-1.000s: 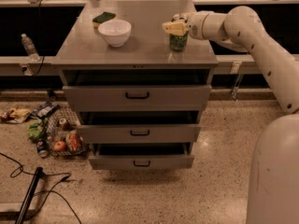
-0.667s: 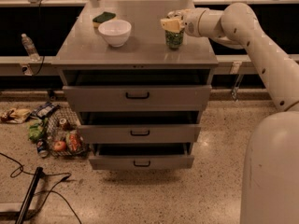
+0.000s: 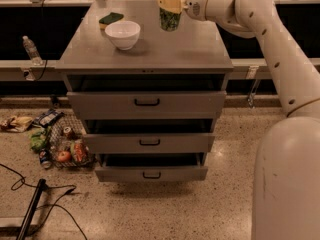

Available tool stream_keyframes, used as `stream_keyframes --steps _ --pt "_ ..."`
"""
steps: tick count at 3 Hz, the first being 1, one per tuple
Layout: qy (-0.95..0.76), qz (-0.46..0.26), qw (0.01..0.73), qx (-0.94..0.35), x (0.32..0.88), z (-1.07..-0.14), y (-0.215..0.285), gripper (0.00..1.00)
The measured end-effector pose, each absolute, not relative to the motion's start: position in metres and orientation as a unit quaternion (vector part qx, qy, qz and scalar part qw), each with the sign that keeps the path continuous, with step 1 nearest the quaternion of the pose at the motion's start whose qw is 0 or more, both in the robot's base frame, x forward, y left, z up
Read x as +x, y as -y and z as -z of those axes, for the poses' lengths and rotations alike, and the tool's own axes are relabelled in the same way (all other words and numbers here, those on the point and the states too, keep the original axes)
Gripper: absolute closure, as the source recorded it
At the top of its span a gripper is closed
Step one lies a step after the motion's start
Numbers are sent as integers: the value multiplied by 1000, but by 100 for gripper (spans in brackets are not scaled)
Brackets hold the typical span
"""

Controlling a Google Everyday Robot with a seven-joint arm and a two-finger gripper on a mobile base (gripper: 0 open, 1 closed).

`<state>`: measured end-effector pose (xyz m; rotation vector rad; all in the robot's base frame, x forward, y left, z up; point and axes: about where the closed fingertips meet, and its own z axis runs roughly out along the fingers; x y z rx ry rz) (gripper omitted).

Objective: Place green can into white bowl

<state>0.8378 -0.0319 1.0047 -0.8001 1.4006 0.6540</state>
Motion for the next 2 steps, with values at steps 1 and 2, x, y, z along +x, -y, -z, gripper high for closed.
stream_keyframes --steps 1,2 --pt "-606 -299 647 -353 834 -1013 27 100" --pt "-589 -317 653 -355 831 -1024 4 100"
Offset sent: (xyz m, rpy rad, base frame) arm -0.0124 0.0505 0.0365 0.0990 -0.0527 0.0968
